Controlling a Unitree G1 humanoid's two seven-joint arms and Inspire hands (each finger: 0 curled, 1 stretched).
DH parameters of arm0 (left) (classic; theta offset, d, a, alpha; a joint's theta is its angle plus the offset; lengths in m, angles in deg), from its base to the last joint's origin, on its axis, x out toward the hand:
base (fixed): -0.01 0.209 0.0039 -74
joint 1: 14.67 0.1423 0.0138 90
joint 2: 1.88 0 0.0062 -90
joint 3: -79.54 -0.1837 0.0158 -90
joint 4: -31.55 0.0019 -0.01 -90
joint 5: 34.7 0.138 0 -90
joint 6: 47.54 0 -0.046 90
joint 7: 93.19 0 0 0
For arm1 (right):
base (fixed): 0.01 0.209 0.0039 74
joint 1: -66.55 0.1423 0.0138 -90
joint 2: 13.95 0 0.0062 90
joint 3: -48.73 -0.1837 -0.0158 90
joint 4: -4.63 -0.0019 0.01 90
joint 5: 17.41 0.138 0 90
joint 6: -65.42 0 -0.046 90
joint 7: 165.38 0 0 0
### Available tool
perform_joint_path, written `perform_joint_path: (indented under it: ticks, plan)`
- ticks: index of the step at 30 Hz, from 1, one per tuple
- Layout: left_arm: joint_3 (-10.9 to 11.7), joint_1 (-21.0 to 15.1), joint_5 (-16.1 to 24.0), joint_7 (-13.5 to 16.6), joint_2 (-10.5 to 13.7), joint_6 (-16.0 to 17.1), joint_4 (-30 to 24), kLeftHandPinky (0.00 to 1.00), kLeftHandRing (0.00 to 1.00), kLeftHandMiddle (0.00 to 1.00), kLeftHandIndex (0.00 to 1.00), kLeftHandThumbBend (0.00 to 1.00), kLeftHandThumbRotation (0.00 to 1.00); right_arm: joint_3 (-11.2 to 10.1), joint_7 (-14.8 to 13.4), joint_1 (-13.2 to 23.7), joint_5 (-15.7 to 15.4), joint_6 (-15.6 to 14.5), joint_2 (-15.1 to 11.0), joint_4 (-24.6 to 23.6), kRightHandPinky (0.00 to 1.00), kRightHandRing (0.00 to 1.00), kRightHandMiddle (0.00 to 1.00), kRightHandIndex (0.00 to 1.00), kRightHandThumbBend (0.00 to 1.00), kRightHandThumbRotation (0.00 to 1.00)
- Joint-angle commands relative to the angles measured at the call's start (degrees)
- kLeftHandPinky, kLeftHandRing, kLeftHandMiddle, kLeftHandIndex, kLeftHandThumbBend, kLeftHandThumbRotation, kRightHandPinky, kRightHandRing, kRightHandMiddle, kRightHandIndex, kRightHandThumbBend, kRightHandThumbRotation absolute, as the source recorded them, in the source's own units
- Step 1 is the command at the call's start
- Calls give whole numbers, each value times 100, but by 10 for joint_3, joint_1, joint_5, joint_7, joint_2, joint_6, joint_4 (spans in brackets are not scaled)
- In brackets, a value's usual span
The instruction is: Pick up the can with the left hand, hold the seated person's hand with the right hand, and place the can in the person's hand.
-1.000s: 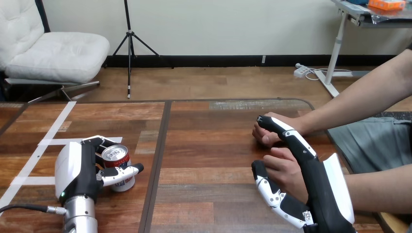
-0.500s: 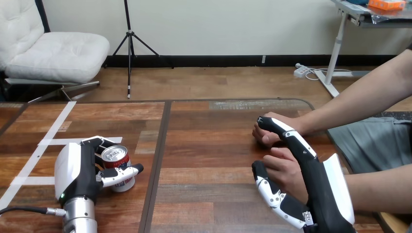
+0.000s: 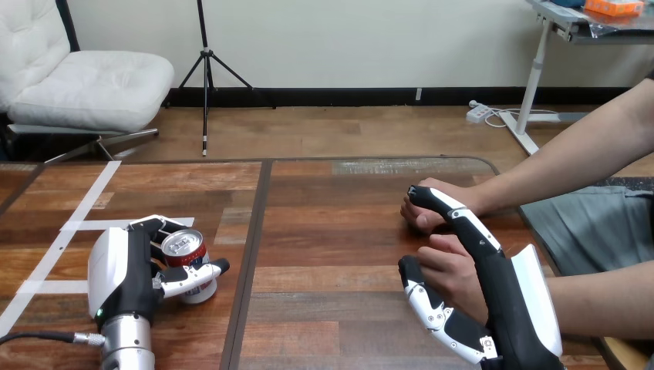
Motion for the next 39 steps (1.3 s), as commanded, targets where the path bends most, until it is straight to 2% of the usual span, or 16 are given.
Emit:
perform_joint_path:
  ticks: [1, 6, 11, 18, 28, 39]
  plan:
    - [13, -17, -18, 4, -3, 35, -38, 30, 37, 42, 43, 69, 0, -7, -7, 19, 3, 2, 1, -33, 90, 88, 83, 83, 27, 15]
    - [17, -6, -31, -1, -7, 59, -58, 30, 37, 42, 43, 70, 0, -7, -9, 19, -1, -2, 3, -35, 90, 87, 83, 83, 28, 15]
    - [30, 13, -65, -30, -16, 81, -99, 30, 37, 42, 43, 72, 0, -6, -6, 22, 7, 3, 1, -30, 89, 87, 83, 83, 28, 14]
    - [39, 44, -87, -58, -24, 99, -165, 32, 38, 42, 44, 73, 2, -7, -7, 25, 2, 0, 1, -30, 89, 87, 83, 83, 28, 13]
    - [44, 85, -113, -99, -34, 142, -255, 35, 40, 44, 45, 73, 2, -8, -9, 27, -1, -5, 2, -30, 88, 86, 83, 83, 28, 13]
    - [47, 126, -142, -137, -55, 127, -355, 36, 41, 45, 45, 74, 4, -7, -8, 32, 2, -6, 1, -27, 89, 87, 83, 83, 28, 12]
